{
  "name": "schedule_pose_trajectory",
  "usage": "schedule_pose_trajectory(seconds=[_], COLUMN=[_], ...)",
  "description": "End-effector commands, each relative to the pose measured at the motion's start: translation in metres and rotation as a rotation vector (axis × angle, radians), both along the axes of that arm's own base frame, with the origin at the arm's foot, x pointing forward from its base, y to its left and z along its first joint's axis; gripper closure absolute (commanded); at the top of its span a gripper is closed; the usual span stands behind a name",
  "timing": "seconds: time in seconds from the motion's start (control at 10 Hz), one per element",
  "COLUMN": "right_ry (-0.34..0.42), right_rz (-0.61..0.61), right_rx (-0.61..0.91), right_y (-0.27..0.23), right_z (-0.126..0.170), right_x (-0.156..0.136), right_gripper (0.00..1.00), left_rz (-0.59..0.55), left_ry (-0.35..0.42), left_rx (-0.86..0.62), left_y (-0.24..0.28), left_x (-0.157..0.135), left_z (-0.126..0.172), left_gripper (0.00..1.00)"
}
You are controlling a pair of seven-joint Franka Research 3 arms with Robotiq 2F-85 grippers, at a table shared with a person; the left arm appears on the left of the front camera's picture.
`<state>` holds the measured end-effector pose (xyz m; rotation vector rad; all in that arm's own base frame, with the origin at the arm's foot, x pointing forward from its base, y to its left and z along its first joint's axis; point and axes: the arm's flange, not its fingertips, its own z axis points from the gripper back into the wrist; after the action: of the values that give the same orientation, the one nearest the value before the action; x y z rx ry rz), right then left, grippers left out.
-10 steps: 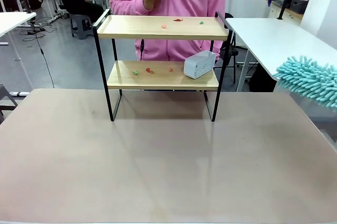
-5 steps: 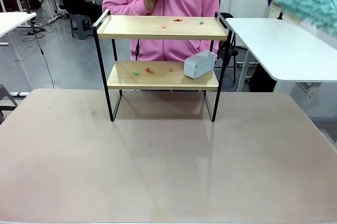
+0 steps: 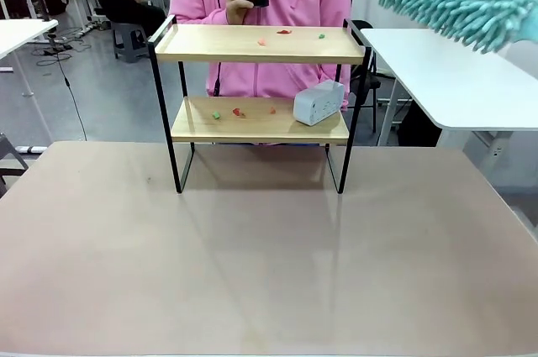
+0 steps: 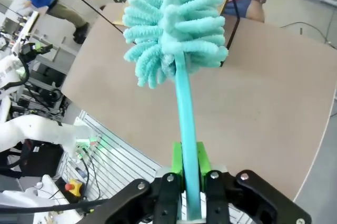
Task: Clean the shelf.
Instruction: Clean the specific tier of the Shelf with the Duster once objects are removed.
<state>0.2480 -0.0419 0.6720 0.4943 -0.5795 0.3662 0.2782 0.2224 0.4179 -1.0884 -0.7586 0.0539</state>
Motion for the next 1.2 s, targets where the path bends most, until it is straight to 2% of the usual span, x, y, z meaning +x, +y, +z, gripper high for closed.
schedule_pose_trajectory(seconds=[0.0, 0.1, 0.2, 0.4, 0.5, 0.6, 0.9, 1.1], right_ry=[0.015, 0.0, 0.0, -0.015, -0.014, -0.002, 0.003, 0.007], right_rz=[-0.011, 0.0, 0.027, 0.037, -0.018, -0.024, -0.058, -0.186], right_rx=[0.043, 0.0, 0.008, -0.038, -0.083, -0.123, -0.199, -0.246], right_y=[-0.015, 0.0, 0.011, 0.05, 0.073, 0.107, 0.162, 0.186], right_z=[0.013, 0.0, 0.0, 0.01, 0.016, 0.019, 0.029, 0.034], right_x=[0.0, 0.0, 0.003, 0.029, 0.05, 0.071, 0.082, 0.086], right_gripper=[0.88, 0.88, 0.88, 0.88, 0.88, 0.88, 0.88, 0.88], left_rz=[-0.004, -0.004, -0.004, -0.004, -0.004, -0.004, -0.004, -0.004], left_ry=[-0.029, -0.029, -0.029, -0.029, -0.029, -0.029, -0.029, -0.029], left_rx=[-0.001, -0.001, -0.001, -0.001, -0.001, -0.001, -0.001, -0.001], left_y=[0.0, 0.0, 0.0, 0.0, 0.0, 0.0, 0.0, 0.0], left_x=[0.001, 0.001, 0.001, 0.001, 0.001, 0.001, 0.001, 0.001], left_z=[0.0, 0.0, 0.0, 0.0, 0.0, 0.0, 0.0, 0.0], left_gripper=[0.0, 0.0, 0.0, 0.0, 0.0, 0.0, 0.0, 0.0])
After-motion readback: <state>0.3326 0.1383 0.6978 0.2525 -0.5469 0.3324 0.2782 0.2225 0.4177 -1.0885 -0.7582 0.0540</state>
